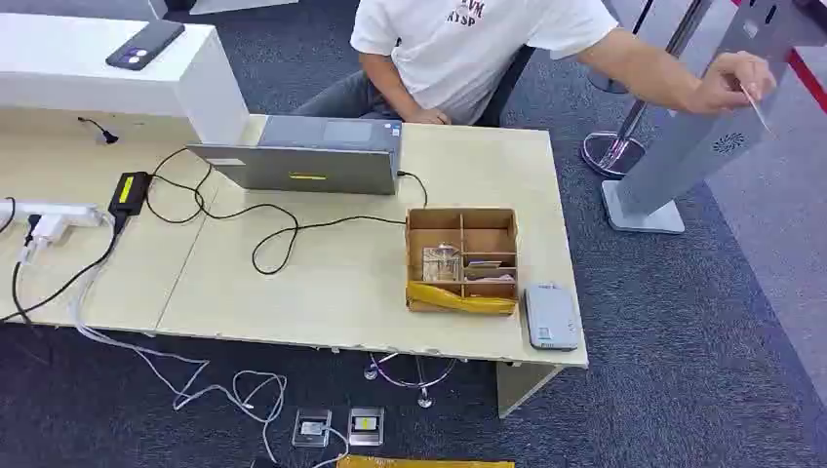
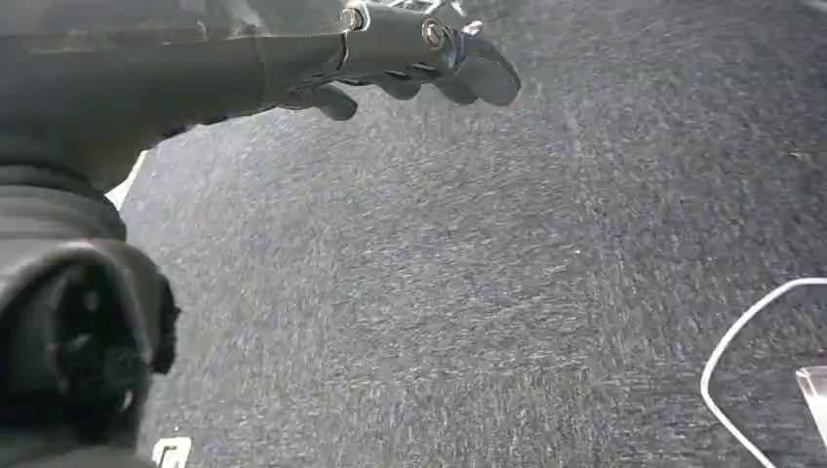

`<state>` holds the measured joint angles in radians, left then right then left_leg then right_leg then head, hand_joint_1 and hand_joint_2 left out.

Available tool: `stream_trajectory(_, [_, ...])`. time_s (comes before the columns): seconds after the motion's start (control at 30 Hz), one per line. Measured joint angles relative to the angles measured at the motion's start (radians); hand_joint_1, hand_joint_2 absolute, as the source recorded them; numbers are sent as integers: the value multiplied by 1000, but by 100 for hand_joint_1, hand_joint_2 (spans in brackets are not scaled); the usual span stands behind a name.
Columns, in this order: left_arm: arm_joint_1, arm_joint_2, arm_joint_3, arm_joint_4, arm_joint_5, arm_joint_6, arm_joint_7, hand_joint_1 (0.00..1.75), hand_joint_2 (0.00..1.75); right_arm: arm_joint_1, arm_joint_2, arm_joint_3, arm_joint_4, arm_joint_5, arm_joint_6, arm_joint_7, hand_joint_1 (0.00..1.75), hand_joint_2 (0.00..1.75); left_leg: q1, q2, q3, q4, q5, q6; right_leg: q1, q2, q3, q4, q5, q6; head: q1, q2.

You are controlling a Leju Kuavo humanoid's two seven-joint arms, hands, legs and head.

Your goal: Pass the card to the sensor for recognition and then transmit it.

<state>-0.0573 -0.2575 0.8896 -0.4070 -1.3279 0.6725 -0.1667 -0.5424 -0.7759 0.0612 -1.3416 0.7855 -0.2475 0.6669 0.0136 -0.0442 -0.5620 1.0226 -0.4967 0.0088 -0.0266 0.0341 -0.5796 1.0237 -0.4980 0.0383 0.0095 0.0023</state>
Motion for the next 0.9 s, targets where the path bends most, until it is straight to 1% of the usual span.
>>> stream_trajectory(0.13, [-2,2,-10,0,4,0,-10,0,0,-39,7,162,-55,15,-58,-43,0,175,1,-1,0,0,1,-1,1,0,0,1,0,0,0,0])
stream_trajectory(0.3, [0,5,-13,0,9,0,-10,0,0,-97,23,321,-111,51,-72,-66,0,175,1,-2,-1,0,1,-1,1,-2,0,1,0,0,0,0])
stream_trajectory(0.37, [-1,8,-14,0,14,0,-10,0,0,-130,32,397,-136,90,-76,-82,0,175,1,-2,0,0,1,-1,1,-1,-1,1,0,0,0,0])
stream_trajectory(0.53, [-1,10,-14,0,19,0,-11,0,0,-215,68,542,-175,212,-87,-107,0,175,1,-2,-1,0,1,-2,1,-2,-1,1,0,0,0,0])
stream_trajectory(0.6, [-1,10,-14,0,23,0,-10,0,0,-240,90,593,-181,223,-88,-116,0,175,1,-3,-2,0,1,-2,1,-2,-1,1,0,0,0,0])
stream_trajectory(0.77, [-2,13,-14,0,31,0,-11,0,0,-296,171,723,-181,206,-99,-135,0,175,2,-4,-1,0,2,-2,1,-3,-1,1,0,0,0,0])
stream_trajectory(0.9, [0,14,-14,0,31,0,-10,0,0,-317,204,772,-177,198,-107,-143,0,175,2,-4,-1,0,2,-2,1,-3,-1,1,0,-1,0,0])
